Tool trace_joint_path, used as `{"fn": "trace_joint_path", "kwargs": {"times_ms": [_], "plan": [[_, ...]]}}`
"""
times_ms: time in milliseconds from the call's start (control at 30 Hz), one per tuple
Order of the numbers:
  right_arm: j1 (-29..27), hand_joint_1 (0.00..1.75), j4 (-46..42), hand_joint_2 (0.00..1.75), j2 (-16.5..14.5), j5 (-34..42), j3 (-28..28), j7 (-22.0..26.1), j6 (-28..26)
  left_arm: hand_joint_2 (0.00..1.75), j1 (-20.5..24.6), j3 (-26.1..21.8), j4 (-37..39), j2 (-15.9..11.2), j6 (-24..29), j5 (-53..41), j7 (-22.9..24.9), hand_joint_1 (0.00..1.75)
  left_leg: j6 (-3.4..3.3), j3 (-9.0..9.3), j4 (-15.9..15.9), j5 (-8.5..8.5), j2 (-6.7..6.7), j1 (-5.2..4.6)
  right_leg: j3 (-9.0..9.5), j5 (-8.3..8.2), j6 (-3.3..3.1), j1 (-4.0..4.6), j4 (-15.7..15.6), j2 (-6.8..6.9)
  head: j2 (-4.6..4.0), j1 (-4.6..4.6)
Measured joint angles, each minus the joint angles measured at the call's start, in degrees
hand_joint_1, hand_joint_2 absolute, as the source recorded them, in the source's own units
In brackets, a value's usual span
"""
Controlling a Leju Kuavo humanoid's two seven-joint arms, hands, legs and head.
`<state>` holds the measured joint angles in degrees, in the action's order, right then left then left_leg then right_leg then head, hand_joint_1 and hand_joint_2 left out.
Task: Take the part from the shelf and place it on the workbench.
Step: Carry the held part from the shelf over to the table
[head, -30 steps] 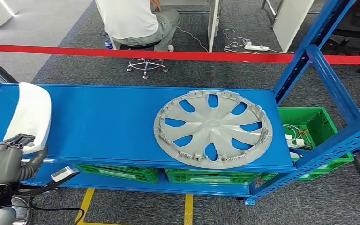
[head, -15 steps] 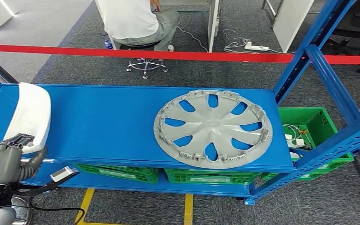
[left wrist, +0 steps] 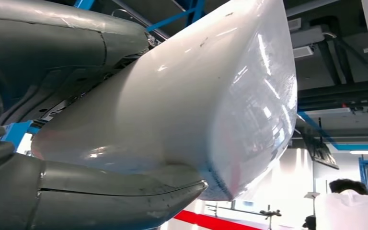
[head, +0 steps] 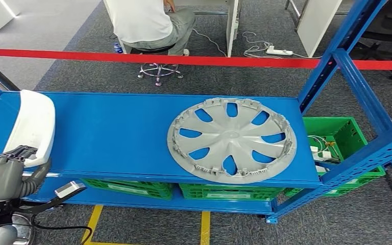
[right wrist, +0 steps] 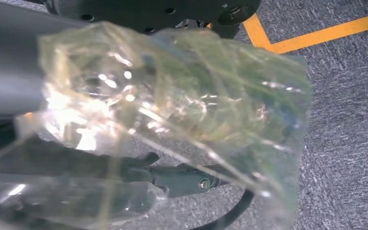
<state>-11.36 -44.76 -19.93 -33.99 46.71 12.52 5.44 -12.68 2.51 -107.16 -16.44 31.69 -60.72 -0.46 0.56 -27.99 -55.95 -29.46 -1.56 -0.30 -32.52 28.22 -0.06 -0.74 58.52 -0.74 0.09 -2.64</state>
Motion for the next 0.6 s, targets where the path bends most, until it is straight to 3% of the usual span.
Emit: {"fn": "trace_joint_path", "kwargs": {"times_ms": [600], "plan": [[0.1, 0.0, 0.1, 0.0, 0.0, -0.1, 0.0, 0.0, 0.4, 1.75, -0.1, -0.2, 0.0, 0.0, -0.2, -0.3, 0.1, 1.75, 0.0, 0.0, 0.0, 0.0, 0.0, 0.0, 0.0, 0.0, 0.0, 0.0, 0.0, 0.0, 0.0, 0.0]]}}
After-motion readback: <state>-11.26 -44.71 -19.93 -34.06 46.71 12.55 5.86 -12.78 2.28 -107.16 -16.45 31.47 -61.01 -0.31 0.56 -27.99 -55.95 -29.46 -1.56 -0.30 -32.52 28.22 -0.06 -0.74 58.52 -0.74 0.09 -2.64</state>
